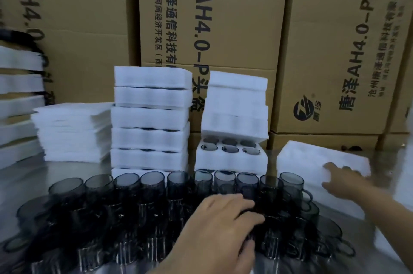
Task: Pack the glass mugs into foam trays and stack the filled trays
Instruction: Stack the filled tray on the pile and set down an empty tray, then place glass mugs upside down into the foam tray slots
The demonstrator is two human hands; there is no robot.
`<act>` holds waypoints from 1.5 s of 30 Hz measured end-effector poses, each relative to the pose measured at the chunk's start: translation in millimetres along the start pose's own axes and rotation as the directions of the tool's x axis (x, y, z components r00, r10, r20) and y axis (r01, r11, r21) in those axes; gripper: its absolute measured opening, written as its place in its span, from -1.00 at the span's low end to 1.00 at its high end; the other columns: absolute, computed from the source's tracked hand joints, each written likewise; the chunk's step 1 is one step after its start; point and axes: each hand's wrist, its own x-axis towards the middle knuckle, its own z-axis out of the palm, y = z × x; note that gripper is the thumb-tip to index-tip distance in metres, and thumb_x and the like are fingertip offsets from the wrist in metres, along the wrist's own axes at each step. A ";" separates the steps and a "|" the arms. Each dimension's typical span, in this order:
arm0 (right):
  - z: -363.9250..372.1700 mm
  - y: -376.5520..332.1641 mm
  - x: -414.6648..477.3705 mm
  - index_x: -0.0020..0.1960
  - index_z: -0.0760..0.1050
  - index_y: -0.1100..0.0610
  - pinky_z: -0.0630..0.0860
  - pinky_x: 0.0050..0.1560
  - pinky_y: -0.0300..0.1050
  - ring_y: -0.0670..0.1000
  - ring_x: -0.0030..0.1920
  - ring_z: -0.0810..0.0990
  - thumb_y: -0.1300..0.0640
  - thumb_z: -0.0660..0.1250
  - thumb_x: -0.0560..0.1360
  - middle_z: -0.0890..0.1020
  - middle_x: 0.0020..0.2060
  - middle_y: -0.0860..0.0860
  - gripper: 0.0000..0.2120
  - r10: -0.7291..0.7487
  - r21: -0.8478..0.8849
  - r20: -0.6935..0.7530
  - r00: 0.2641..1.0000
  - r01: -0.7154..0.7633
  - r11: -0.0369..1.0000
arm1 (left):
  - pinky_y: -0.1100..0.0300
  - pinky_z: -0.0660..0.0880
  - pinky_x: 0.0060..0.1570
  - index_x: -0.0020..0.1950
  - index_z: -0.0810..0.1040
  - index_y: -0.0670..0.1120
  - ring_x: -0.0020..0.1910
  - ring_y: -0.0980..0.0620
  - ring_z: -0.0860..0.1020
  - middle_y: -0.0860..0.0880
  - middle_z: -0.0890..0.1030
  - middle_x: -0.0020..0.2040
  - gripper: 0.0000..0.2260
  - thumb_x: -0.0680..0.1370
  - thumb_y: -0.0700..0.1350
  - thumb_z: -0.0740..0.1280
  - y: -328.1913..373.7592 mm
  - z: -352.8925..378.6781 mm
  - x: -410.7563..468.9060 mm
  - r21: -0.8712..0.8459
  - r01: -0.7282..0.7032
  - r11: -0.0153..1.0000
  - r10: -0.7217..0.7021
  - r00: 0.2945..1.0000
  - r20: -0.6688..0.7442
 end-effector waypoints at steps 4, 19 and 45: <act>-2.1 -4.3 -1.7 0.44 0.14 -0.04 0.30 0.32 0.10 0.12 0.20 0.47 0.02 0.03 0.61 0.47 0.25 0.08 -0.60 -0.028 -0.018 -0.070 0.997 0.027 0.999 | 0.40 0.49 0.05 0.03 0.58 0.35 0.11 0.35 0.54 0.36 0.58 0.06 -0.71 0.51 0.15 0.08 13.6 8.3 -19.1 -0.044 -0.004 0.999 0.005 1.000 0.024; -48.5 -35.7 -63.5 0.42 0.28 0.08 0.28 0.18 0.10 0.27 0.11 0.46 0.10 0.09 0.60 0.50 0.11 0.26 -0.60 0.033 0.331 -0.549 0.835 0.181 0.926 | 0.42 0.47 0.05 0.18 0.46 0.25 0.10 0.34 0.51 0.32 0.57 0.08 -0.71 0.47 0.12 0.16 9.7 43.3 -55.6 -0.187 0.057 0.981 -0.078 0.991 -0.109; 45.9 -83.7 -336.9 0.17 0.55 -0.15 0.40 -0.16 -0.19 -0.12 -0.27 0.48 -0.12 0.19 0.43 0.50 -0.25 -0.17 -0.65 -0.759 -0.099 -0.490 0.430 0.837 0.538 | 0.05 0.42 0.27 0.10 0.61 0.16 0.16 0.12 0.56 0.19 0.64 0.09 -0.80 0.49 0.00 0.39 -41.6 4.5 -108.3 -0.904 0.390 0.177 -0.780 0.616 0.112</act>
